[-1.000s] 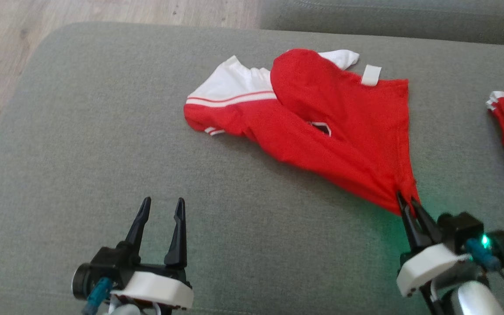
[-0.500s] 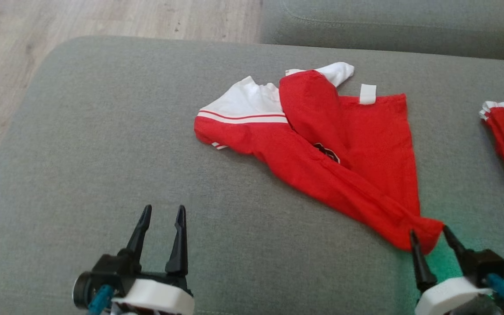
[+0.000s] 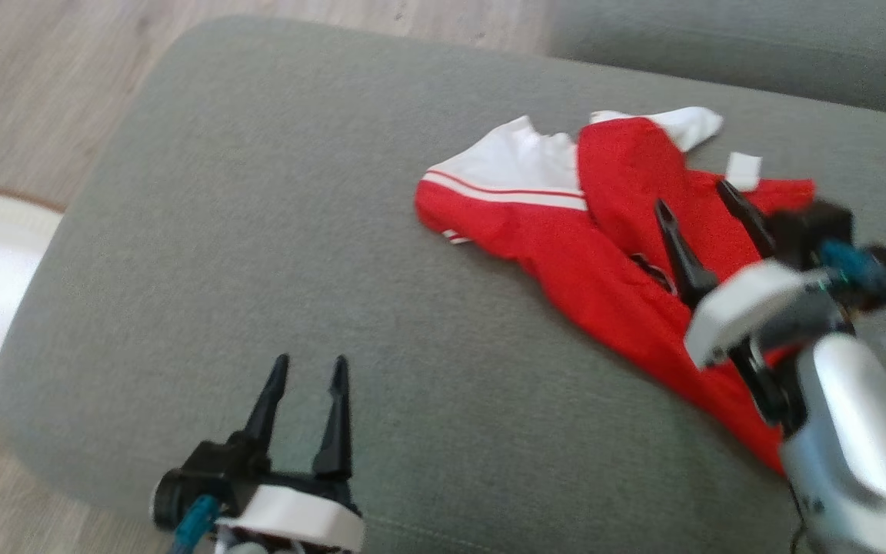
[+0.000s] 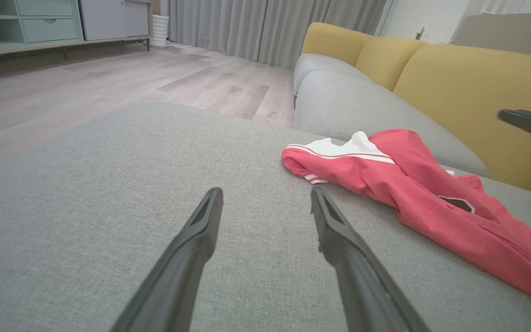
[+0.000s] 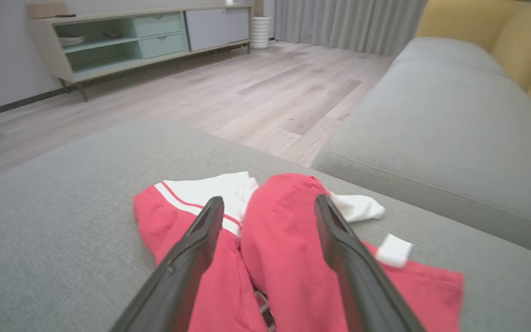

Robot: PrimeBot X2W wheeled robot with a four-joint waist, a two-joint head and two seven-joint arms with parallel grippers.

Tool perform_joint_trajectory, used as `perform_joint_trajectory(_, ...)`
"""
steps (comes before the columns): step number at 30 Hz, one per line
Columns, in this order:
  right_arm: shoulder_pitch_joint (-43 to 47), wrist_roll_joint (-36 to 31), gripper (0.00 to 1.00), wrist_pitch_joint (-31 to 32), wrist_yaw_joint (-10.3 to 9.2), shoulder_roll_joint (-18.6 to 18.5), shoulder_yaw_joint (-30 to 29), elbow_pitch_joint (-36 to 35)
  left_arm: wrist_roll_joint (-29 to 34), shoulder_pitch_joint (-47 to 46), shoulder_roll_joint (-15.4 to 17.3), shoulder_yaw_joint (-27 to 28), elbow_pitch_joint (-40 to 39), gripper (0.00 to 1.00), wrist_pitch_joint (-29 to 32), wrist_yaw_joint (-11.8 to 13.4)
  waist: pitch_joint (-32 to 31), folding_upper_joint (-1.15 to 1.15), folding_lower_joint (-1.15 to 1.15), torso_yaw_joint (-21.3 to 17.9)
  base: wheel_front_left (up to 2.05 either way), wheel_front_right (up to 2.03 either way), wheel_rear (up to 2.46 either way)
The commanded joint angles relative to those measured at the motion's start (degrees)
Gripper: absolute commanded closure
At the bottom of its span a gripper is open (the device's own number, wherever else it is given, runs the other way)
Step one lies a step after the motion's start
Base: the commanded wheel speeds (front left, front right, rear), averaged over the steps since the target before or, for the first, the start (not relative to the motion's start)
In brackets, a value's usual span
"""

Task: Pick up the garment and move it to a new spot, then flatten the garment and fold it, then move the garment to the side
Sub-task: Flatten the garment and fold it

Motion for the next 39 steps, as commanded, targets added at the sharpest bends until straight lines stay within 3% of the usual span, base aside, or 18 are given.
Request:
perform_joint_trajectory(1, -2.8, 0.9, 0.0, 0.8, 0.37, -0.5, 2.0, -0.5, 0.6, -3.2, -0.1, 1.4, -1.8, 0.0, -0.6, -0.5, 2.2, 0.0, -0.01, 2.7, 0.0, 0.0, 0.0)
perform_joint_trajectory(5, -12.4, 2.7, 0.0, 4.0, 0.37, -0.3, 5.7, 8.1, 0.9, -4.4, -1.9, 0.9, -0.9, 0.0, -0.9, -1.4, 5.1, 0.0, -0.01, 6.8, 0.0, 0.0, 0.0)
perform_joint_trajectory(10, -18.2, 1.3, 0.0, 5.3, 0.37, -0.1, 6.9, 15.6, 1.2, -5.1, -3.4, 0.6, 0.0, 0.0, -1.1, -2.4, 7.0, 0.0, -0.01, 9.7, 0.0, 0.0, 0.0)
perform_joint_trajectory(22, -27.9, -9.2, 0.0, 8.3, 0.37, 0.0, 3.8, 34.0, 2.6, -5.5, -7.2, 1.3, 2.2, 0.0, -1.2, -4.8, 9.3, 0.0, -0.01, 14.7, 0.0, 0.0, 0.0)
perform_joint_trajectory(23, -28.5, -9.7, 0.16, 8.4, 0.37, 0.1, 3.7, 34.8, 2.8, -5.4, -7.5, 1.6, 2.1, 0.0, -1.3, -4.9, 9.4, 0.0, -0.01, 14.7, 0.0, 0.0, 0.0)
perform_joint_trajectory(24, -29.0, -10.2, 0.45, 8.4, 0.37, 0.1, 3.6, 35.5, 3.0, -5.3, -7.7, 1.9, 2.1, 0.0, -1.3, -5.1, 9.6, 0.0, -0.01, 14.8, 0.0, 0.0, 0.0)
perform_joint_trajectory(26, -30.0, -11.4, 0.73, 8.1, 0.37, 0.1, 3.0, 36.7, 3.5, -5.1, -8.2, 2.4, 2.1, 0.0, -1.3, -5.3, 9.8, 0.0, -0.01, 14.8, 0.0, 0.0, 0.0)
perform_joint_trajectory(27, -30.4, -11.8, 1.0, 7.5, 0.37, 0.1, 2.6, 37.0, 3.7, -5.0, -8.4, 2.6, 2.2, 0.0, -1.3, -5.5, 9.9, 0.0, -0.01, 14.8, 0.0, 0.0, 0.0)
perform_joint_trajectory(33, -31.8, -12.0, 1.0, 0.9, 0.37, 2.5, 2.8, 36.6, 4.7, -4.8, -9.2, 4.0, 3.0, 0.0, -1.3, -6.4, 9.1, 0.0, -0.01, 13.9, 0.0, 0.0, 0.0)
perform_joint_trajectory(39, -28.4, -7.8, 1.0, -4.9, 0.37, 5.3, 12.3, 31.6, 5.7, -4.3, -8.4, 5.5, 3.0, 0.0, -1.3, -6.6, 6.1, 0.0, -0.01, 11.5, 0.0, 0.0, 0.0)
